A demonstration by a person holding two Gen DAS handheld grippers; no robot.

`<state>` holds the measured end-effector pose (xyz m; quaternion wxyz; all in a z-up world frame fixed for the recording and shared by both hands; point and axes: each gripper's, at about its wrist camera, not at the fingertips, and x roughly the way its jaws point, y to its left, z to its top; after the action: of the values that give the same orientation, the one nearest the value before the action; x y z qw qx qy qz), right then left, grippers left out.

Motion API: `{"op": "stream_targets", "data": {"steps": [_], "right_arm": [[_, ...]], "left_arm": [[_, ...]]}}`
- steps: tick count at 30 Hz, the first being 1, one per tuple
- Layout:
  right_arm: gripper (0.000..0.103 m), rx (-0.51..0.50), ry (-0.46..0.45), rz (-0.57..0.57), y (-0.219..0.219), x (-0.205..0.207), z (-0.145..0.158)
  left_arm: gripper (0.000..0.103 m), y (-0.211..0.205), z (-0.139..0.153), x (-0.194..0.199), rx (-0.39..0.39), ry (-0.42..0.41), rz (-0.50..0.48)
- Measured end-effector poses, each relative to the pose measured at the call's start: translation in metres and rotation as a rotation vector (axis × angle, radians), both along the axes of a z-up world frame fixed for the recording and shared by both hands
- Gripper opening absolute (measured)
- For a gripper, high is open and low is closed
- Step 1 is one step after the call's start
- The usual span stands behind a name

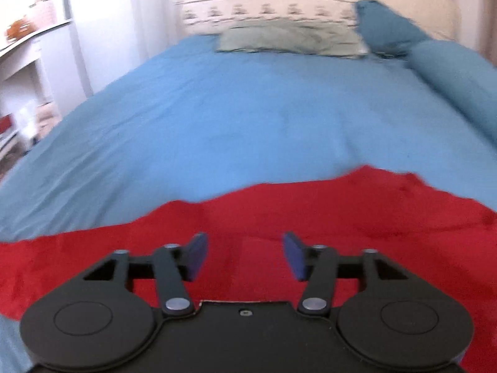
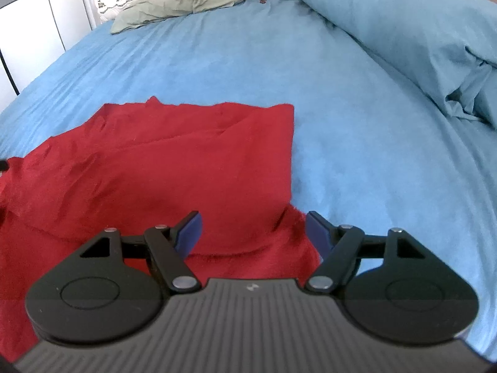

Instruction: Fold small clothes

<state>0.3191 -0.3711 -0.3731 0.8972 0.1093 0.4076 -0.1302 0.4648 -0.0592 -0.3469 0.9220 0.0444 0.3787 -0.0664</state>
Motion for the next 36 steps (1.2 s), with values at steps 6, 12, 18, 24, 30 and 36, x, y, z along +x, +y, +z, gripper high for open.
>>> {"op": "stream_targets", "data": {"steps": [6, 12, 18, 24, 30, 36], "right_arm": [[0.087, -0.150, 0.046, -0.059, 0.002, -0.018, -0.003], [0.085, -0.218, 0.089, -0.044, -0.011, -0.020, -0.021], [0.082, -0.245, 0.008, -0.063, -0.018, 0.002, -0.029], [0.084, -0.214, 0.024, -0.204, -0.028, -0.020, -0.038], [0.085, -0.258, 0.008, -0.150, -0.022, -0.035, -0.017], [0.085, -0.101, -0.163, 0.184, 0.008, -0.014, 0.004]], "left_arm": [[0.063, -0.050, -0.006, -0.012, -0.030, 0.053, -0.157], [0.063, -0.087, -0.026, -0.019, -0.016, 0.088, -0.203], [0.064, -0.090, -0.040, -0.013, 0.018, 0.104, -0.150], [0.078, -0.077, -0.050, -0.010, 0.037, 0.116, -0.071], [0.083, -0.069, -0.047, -0.016, 0.076, 0.119, -0.015], [0.083, -0.056, -0.051, -0.027, 0.076, 0.105, 0.008]]}}
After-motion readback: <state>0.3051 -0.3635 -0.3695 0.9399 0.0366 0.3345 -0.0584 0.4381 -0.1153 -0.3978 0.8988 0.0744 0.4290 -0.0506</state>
